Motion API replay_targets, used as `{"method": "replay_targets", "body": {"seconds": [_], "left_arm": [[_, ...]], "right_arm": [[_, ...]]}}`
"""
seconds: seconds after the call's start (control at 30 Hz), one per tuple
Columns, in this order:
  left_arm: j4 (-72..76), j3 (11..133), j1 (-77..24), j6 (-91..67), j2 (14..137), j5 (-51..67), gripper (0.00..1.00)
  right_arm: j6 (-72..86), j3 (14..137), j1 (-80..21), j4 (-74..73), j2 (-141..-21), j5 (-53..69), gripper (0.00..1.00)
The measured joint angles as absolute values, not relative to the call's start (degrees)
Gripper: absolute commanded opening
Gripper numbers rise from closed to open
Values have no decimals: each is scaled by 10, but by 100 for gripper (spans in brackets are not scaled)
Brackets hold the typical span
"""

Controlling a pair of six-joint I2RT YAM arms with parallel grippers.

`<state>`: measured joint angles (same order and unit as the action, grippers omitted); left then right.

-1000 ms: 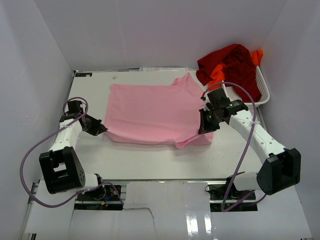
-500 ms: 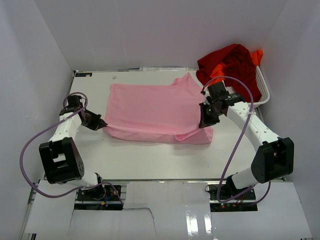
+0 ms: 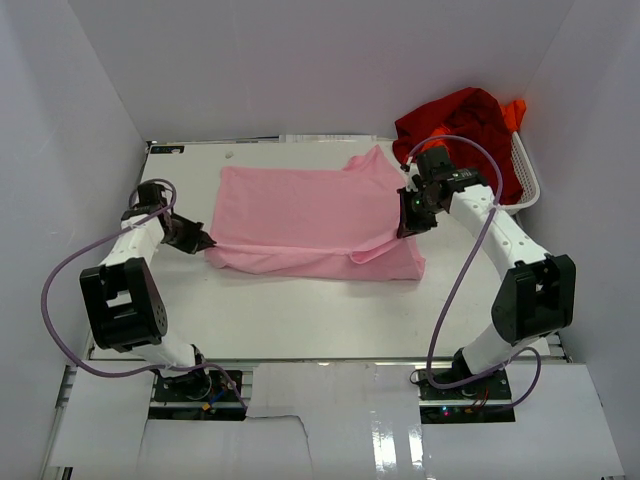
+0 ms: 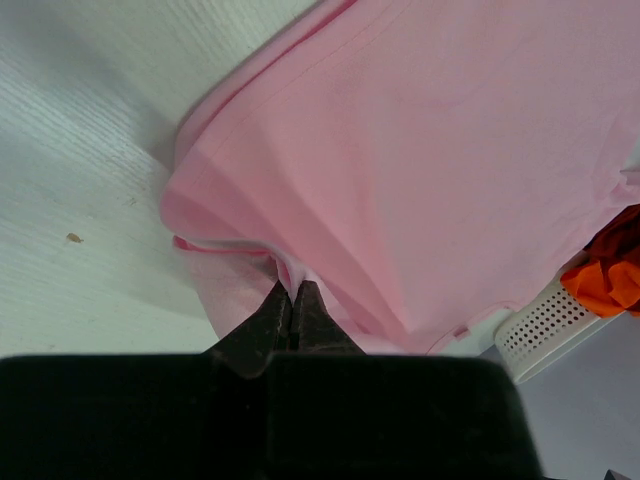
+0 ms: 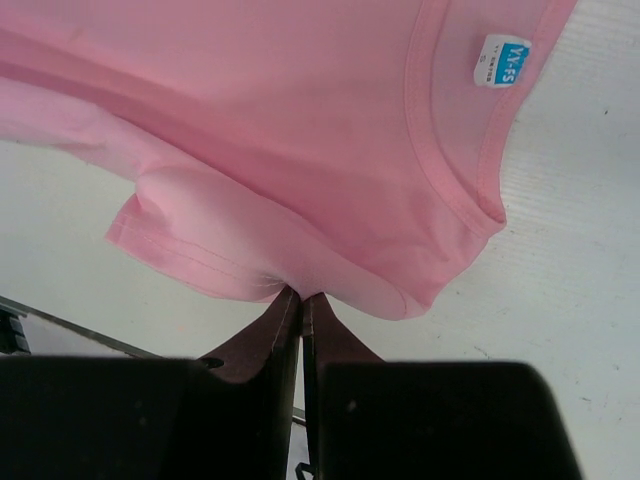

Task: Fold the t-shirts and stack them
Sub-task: Fold the flattened tshirt in 1/3 of the way

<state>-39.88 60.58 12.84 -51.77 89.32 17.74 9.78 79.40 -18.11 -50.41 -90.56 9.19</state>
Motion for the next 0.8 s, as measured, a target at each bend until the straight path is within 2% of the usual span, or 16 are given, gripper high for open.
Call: {"method": "replay_targets", "body": {"seconds": [0.8], "left_arm": [[-399, 713, 104, -527, 995, 176, 0]], "right_arm": [[76, 915, -152, -505, -1013, 96, 8]]}}
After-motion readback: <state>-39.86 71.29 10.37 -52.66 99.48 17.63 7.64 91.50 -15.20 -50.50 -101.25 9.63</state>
